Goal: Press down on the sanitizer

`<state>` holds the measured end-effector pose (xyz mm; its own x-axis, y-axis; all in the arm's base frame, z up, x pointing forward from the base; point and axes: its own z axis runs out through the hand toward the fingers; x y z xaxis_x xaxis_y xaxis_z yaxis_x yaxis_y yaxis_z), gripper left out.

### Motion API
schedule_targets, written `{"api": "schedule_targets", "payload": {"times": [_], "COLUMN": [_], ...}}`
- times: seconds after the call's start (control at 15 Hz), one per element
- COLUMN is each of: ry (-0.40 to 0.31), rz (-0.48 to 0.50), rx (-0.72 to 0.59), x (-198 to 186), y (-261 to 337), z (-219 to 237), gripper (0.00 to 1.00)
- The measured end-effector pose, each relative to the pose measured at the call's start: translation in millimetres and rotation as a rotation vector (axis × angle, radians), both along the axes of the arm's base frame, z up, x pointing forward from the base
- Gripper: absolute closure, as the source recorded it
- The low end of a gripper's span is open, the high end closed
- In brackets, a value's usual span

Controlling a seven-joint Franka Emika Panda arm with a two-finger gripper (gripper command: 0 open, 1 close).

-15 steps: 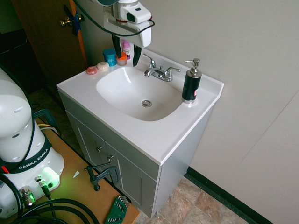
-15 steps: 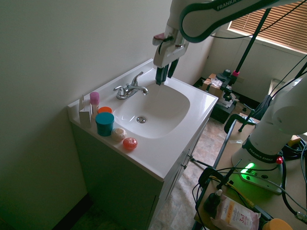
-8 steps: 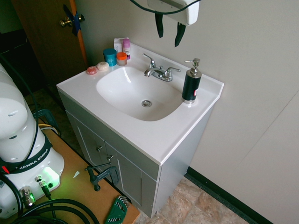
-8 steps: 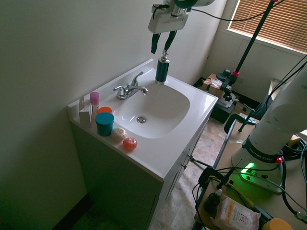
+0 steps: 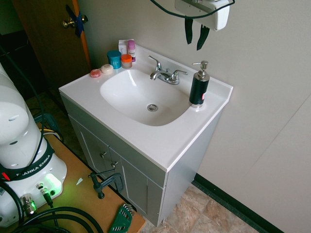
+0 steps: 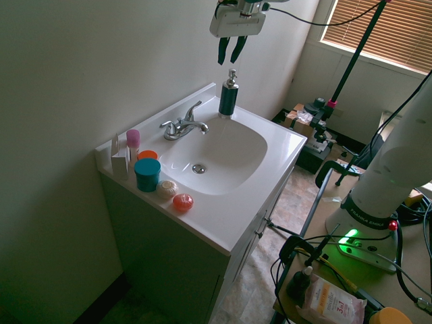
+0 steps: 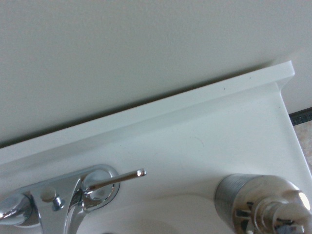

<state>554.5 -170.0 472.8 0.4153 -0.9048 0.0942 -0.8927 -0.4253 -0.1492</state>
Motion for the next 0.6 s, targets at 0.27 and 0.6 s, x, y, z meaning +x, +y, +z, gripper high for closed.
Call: {"api": "schedule_targets", "payload": {"times": [0.27,0.6], "ry": [0.008,0.029], "rz": [-0.041,-0.076], "rx": [0.013,0.021], "x": [6,4], "y": [-21,-40], "z": [-5,-17], "gripper": [1.0,1.0]}}
